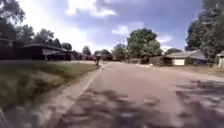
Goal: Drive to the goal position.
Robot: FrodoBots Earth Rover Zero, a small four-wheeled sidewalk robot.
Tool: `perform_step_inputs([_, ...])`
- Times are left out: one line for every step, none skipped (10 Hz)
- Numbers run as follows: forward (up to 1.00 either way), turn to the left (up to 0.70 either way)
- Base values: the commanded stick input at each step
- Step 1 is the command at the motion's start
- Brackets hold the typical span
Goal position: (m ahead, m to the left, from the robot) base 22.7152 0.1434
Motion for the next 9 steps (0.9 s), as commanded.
perform_step_inputs([1.00, 0.00])
perform_step_inputs([1.00, 0.00])
perform_step_inputs([1.00, 0.00])
perform_step_inputs([1.00, 0.00])
perform_step_inputs([1.00, 0.00])
perform_step_inputs([1.00, 0.00])
perform_step_inputs([1.00, 0.00])
perform_step_inputs([1.00, 0.00])
perform_step_inputs([1.00, 0.00])
